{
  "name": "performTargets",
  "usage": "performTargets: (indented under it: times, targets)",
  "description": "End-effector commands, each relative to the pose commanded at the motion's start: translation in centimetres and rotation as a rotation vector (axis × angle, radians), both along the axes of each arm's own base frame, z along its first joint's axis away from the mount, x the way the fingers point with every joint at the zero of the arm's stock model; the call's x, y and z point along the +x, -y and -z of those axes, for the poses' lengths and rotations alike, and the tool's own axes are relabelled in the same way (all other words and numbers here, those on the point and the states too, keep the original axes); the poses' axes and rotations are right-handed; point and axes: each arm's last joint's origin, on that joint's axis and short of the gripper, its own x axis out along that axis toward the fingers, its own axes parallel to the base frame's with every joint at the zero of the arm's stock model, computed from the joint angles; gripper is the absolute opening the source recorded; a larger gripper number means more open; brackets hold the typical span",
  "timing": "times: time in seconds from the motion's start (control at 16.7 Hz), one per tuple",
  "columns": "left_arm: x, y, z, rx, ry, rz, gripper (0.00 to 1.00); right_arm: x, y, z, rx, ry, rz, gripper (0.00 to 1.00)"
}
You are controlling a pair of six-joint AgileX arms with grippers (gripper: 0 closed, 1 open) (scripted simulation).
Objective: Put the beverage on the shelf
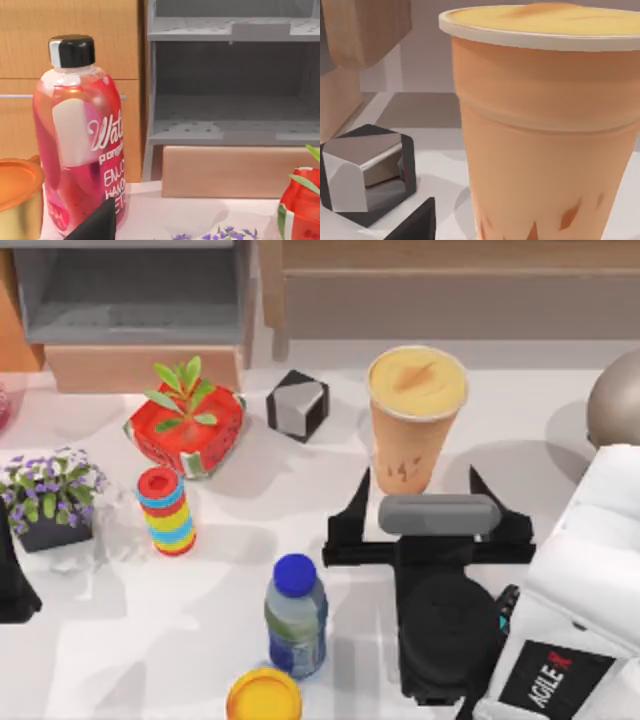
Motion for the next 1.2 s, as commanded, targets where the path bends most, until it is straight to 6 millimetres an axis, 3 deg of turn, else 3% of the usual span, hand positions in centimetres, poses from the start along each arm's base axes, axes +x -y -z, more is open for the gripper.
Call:
performTargets:
  times: [0.18, 0.54, 0.84, 1.2]
  targets:
    - [0.0, 0.0, 0.0, 0.0, 0.0, 0.0, 1.0, 1.2, -0.2, 0.0, 0.003, 0.002, -0.002, 1.0]
    - [0.0, 0.0, 0.0, 0.0, 0.0, 0.0, 1.0, 7.2, -0.1, 0.0, 0.003, 0.003, -0.003, 1.0]
    - [0.0, 0.0, 0.0, 0.0, 0.0, 0.0, 1.0, 7.9, 0.0, 0.0, 0.003, 0.002, -0.003, 1.0]
    - [0.0, 0.0, 0.0, 0.0, 0.0, 0.0, 1.0, 7.9, 0.0, 0.0, 0.003, 0.002, -0.003, 0.55]
